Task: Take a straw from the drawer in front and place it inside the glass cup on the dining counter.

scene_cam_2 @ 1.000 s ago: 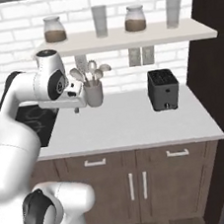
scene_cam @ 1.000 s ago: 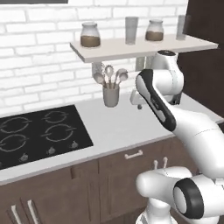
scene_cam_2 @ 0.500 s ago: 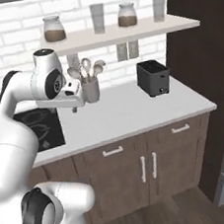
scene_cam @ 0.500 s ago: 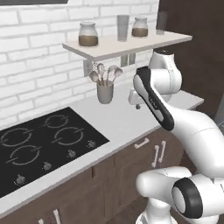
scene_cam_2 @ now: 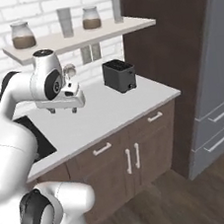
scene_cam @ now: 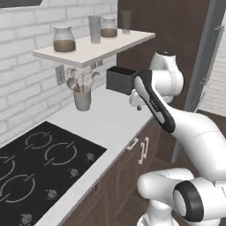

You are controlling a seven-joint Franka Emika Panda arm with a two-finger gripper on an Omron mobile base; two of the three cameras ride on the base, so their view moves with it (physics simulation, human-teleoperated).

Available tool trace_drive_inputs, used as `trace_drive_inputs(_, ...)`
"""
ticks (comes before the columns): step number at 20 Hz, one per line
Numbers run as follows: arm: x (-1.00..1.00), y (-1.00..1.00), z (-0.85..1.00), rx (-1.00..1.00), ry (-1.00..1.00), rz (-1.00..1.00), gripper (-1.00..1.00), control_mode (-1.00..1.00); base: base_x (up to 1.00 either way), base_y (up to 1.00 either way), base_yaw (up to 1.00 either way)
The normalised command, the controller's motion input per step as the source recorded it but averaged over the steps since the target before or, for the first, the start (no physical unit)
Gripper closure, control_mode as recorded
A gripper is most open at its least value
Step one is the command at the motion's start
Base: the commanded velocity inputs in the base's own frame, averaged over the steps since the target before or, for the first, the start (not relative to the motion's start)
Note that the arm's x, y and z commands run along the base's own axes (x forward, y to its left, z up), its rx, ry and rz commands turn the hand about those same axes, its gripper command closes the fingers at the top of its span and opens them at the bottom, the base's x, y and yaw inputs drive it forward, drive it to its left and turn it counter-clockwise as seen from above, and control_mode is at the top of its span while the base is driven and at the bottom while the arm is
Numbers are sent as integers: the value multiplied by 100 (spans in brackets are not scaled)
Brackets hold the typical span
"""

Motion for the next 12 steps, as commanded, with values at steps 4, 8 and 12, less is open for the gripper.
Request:
trace_drive_inputs(4,0,0,0,0,0,0,-100,100,20,66,-51)
trace_drive_inputs(8,0,0,0,0,0,0,-100,100,9,64,-48)
trace_drive_inputs(12,0,0,0,0,0,0,-100,100,0,63,-45)
